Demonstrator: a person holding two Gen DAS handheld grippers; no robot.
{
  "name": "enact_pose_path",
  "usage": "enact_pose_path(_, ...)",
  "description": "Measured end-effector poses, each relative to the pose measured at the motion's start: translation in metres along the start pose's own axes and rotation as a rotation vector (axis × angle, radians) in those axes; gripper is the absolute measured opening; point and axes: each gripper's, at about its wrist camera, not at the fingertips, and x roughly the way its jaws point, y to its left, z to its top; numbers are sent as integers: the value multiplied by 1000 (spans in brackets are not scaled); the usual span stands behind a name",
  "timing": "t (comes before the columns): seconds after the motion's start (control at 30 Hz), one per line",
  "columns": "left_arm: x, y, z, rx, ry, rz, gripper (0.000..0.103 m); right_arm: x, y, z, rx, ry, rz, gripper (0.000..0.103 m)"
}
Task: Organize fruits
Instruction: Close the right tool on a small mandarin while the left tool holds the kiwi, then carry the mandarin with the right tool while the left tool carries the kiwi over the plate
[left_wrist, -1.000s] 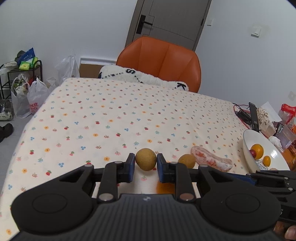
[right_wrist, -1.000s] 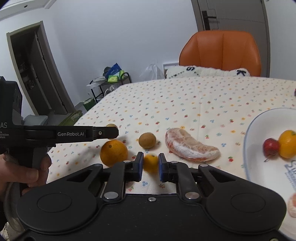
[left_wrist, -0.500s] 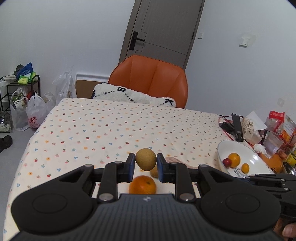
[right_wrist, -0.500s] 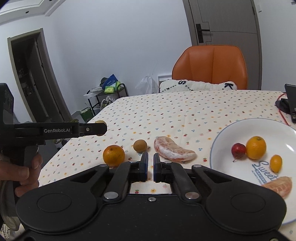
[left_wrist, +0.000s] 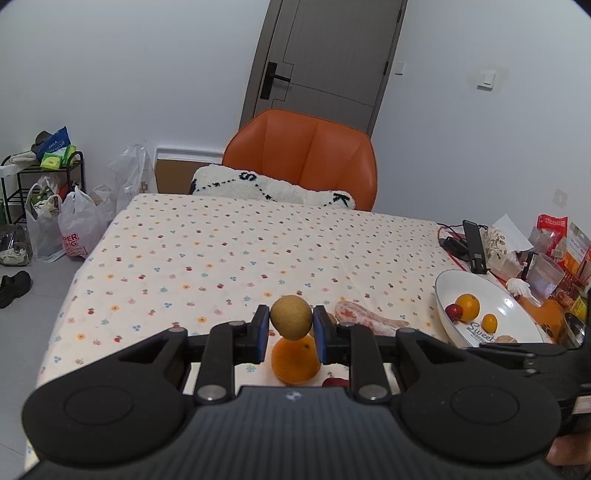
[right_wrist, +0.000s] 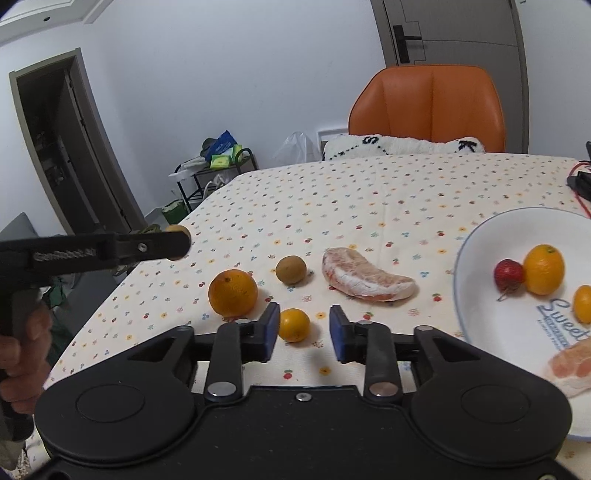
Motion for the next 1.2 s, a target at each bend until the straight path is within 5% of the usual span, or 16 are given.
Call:
enact_pose_path(0.2, -4, 5, -1, 15, 8, 17, 23, 17, 2, -4, 6, 25, 6, 43)
enact_pose_path(0.37, -4, 3, -2, 14, 10, 16, 23, 22, 3, -8, -7, 49, 4, 23)
enact_pose_path(1.2, 16, -76, 2, 106, 16, -125, 23, -64, -49, -2, 57, -118, -95, 22)
